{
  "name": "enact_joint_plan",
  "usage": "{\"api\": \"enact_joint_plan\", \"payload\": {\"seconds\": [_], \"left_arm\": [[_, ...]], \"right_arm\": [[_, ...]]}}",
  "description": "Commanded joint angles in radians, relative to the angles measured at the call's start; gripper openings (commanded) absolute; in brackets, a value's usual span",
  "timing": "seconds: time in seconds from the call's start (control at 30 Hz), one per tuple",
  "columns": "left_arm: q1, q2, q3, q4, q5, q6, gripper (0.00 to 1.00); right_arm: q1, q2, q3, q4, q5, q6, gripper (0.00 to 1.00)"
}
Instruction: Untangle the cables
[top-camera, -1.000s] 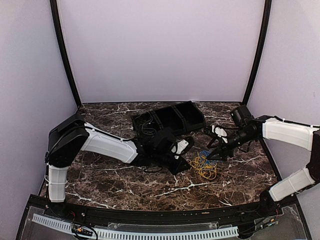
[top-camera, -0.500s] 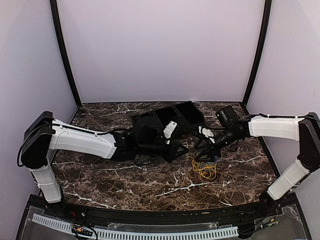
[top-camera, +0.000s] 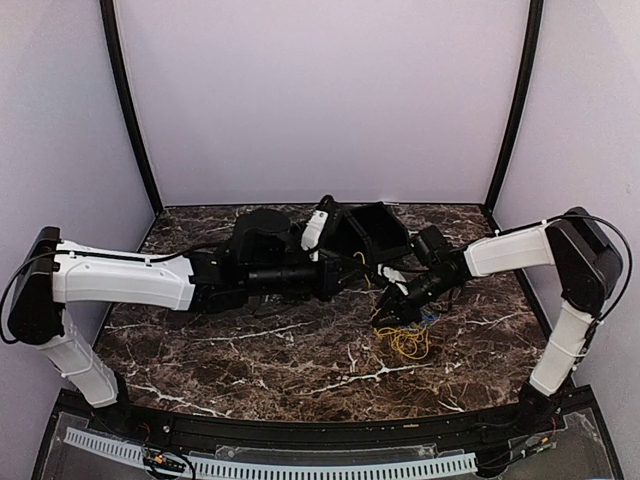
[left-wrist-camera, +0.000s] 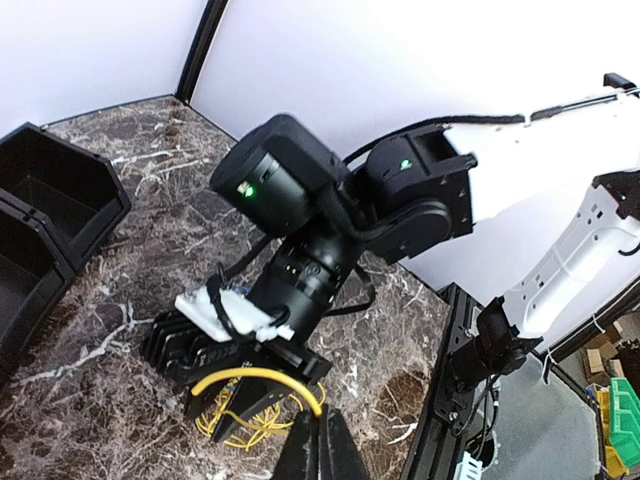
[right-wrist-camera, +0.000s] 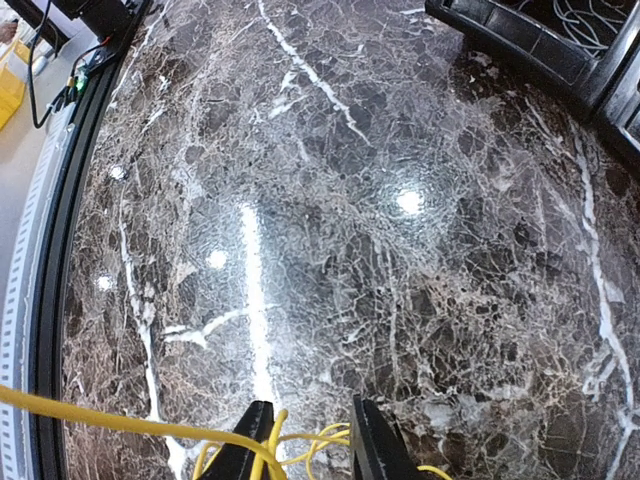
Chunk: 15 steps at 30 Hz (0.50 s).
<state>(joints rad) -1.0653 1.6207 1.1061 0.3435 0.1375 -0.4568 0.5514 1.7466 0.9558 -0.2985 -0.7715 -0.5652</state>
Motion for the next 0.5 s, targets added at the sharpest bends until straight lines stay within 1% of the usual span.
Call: {"api": "enact_joint_plan", "payload": {"seconds": [0.0,0.07,0.1,0.23,0.37,0.47], "left_arm": [[-0.005,-0.107,0.024,-0.049,-0.069,0.050,0.00],[-0.005,-0.149,0.043,-0.088,-0.113,0.089,0.00],[-0.004,-0.184,0.056,-0.101,-0.169,0.119,0.00],[0.001,-0.276,0.128,-0.190,-0.296,0.223,0.00],[0.017,-0.342,0.265,-0.338,-0.421,0.319,0.00],[0.030,-0.387,0.354,-0.435,-0.470,0.374,0.00]], "right_arm": [[0.007,0.009,0.032,0.017,-0.022,0.034,0.27],[0.007,0.008,0.028,0.013,-0.020,0.035,0.26],[0.007,0.012,0.029,0.008,-0.018,0.034,0.26],[0.007,0.030,0.035,-0.023,-0.020,0.031,0.23],[0.006,0.050,0.044,-0.051,-0.037,0.024,0.16],[0.005,0.056,0.046,-0.058,-0.039,0.022,0.09]]}}
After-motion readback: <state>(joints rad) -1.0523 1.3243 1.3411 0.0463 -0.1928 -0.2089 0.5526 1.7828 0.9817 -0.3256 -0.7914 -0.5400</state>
